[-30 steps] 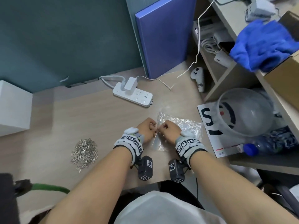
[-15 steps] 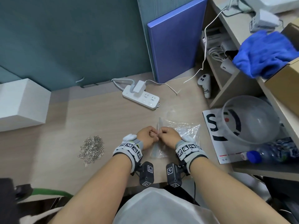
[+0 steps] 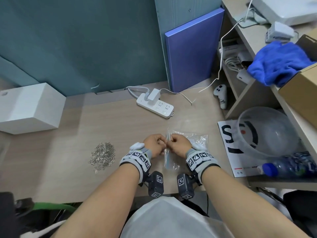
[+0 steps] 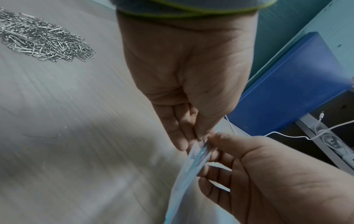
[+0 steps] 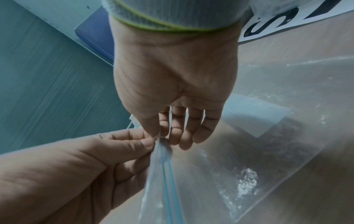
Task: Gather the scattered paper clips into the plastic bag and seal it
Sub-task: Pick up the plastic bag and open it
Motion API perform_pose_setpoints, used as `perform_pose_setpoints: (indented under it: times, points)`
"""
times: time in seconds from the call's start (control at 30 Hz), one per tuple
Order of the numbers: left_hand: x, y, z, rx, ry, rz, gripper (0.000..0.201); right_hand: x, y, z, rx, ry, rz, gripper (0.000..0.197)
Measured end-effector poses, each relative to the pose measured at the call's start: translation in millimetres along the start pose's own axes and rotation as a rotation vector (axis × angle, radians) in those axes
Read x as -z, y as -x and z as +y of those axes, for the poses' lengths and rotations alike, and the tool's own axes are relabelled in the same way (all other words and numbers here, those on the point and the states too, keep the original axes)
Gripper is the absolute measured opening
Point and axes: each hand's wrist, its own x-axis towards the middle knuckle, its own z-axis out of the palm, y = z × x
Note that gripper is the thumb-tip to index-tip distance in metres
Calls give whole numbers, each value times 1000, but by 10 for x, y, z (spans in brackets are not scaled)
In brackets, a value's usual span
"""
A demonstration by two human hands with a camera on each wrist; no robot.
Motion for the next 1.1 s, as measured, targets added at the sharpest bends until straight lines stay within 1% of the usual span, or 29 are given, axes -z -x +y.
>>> perform_pose_setpoints:
  times: [0.1,0.17,0.23,0.3,0.37,0.5,0.6,0.67,0.8,0.87,1.0,1.1]
  points:
    - [8,32,34,12,6,57,23,16,-3,-36,21,38,-11,26]
    - [12,32,38,7,-9,96,24,34,3,-72,33,56,-20,20]
    - [24,45,54,-5,-15,77,21,51,0,-88,45,62,-12,22]
    - [46,46,47,-16,-19,25,19,56,-10,-100,53,59,4,30]
    - [68,58,61,-17,-33,6,19,60,-5,-108,51,65,7,31]
    - [86,57,87,-8,-76,41,14,66,23,-130,75,181,-23,33]
    - [104,57,86,-19,-115,48,17,68,36,-150,124,280,-75,37]
    - [117,78,103,-26,-147,59,19,78,46,-166,143,315,-103,36]
    - [138,119,108,-25,-105,98,20,100,64,-189,141,284,-136,30]
    - [164,105,81,-17,-71,106,25,115,65,-214,143,262,-136,28]
    - [214,87,61,-30,8,97,35,163,72,-327,154,266,-143,27]
    - [245,99,50,-28,31,116,36,201,40,-332,129,281,-156,29]
